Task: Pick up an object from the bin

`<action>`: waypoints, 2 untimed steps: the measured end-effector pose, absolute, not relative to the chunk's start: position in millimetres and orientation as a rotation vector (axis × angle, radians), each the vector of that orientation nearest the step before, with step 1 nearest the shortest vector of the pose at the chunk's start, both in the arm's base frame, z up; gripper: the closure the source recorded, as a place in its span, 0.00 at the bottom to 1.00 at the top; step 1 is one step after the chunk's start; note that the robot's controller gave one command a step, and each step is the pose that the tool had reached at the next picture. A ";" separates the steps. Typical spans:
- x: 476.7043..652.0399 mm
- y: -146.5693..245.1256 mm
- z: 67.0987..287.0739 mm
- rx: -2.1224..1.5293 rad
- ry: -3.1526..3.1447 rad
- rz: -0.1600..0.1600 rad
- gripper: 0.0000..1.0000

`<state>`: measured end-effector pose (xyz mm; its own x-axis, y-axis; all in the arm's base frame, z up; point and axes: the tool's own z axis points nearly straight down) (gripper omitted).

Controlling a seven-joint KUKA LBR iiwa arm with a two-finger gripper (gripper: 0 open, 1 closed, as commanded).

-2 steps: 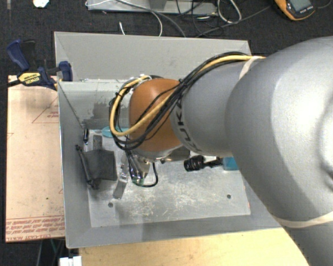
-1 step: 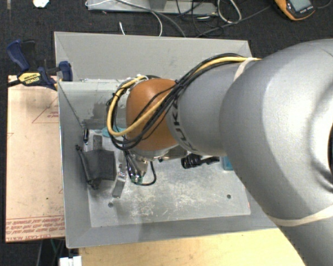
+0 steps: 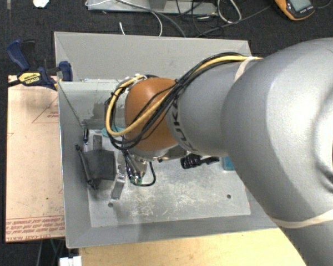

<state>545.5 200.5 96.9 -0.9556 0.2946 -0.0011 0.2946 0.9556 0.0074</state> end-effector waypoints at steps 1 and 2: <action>526.5 247.0 69.8 0.225 3.130 0.000 1.00; 526.4 247.0 69.9 0.225 3.130 0.000 1.00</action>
Offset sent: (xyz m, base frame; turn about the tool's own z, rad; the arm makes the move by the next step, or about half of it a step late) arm 0.0000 0.0000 0.0000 0.0000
